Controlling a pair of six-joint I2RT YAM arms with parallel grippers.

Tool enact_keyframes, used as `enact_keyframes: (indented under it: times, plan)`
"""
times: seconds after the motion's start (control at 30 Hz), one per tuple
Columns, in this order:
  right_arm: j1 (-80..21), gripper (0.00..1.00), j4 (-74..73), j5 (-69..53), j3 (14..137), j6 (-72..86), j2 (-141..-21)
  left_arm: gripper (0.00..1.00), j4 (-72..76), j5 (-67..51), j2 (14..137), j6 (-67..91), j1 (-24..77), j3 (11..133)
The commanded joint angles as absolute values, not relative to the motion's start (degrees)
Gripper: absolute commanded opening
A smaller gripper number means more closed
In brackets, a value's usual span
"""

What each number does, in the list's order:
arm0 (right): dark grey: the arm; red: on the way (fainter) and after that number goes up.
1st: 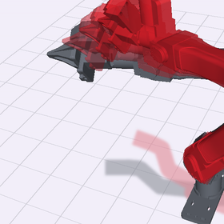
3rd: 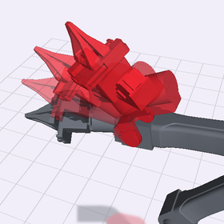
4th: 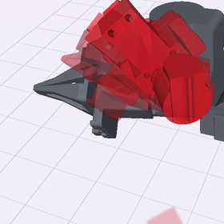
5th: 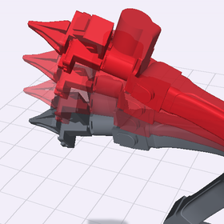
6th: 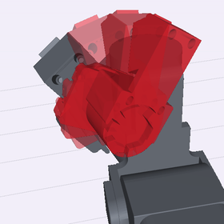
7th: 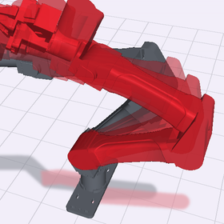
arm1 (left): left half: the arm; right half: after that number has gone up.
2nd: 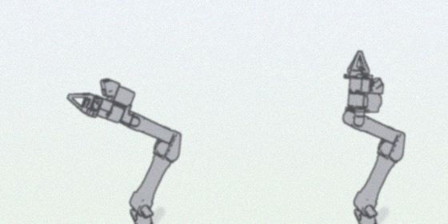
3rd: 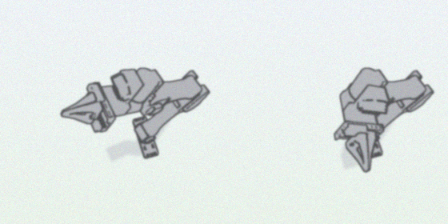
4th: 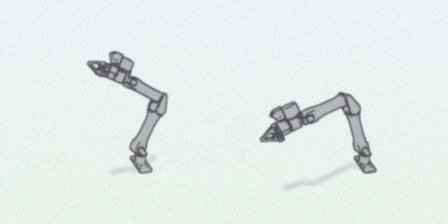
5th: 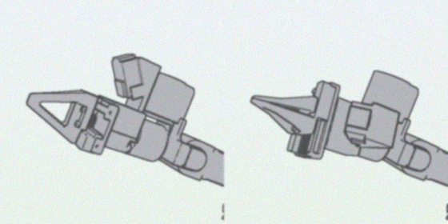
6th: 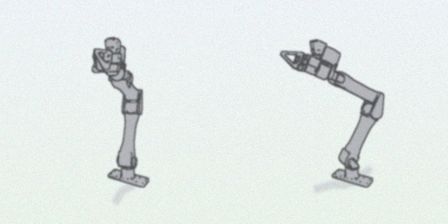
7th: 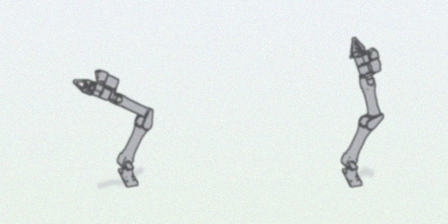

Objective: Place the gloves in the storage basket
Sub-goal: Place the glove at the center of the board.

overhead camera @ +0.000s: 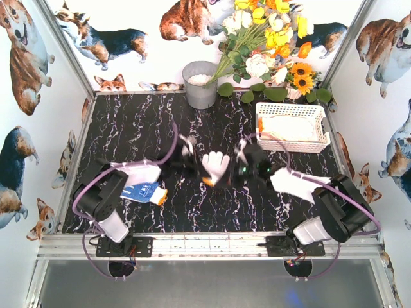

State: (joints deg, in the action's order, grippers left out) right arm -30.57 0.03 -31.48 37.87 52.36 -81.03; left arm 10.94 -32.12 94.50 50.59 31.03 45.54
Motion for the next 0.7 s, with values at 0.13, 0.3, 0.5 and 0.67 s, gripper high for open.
enact_keyframes:
  times: [0.13,0.3,0.5,0.67]
  plan:
    - [-38.62,0.0,-1.74,-30.8,28.37,57.69,-76.2,0.01,12.0,-25.96,91.05,53.26,39.85,33.89]
    - [-40.94,0.17,-6.45,-30.18,25.94,59.76,-70.33,0.24,5.32,-20.74,84.11,54.61,43.04,30.96]
    - [-40.79,0.57,-25.98,-22.28,33.02,54.69,-59.21,0.64,-12.12,-9.22,70.78,50.67,43.6,34.08]
    - [-40.47,0.58,-33.79,-12.93,38.31,51.86,-53.91,0.82,-27.9,4.19,62.39,48.15,43.56,39.33]
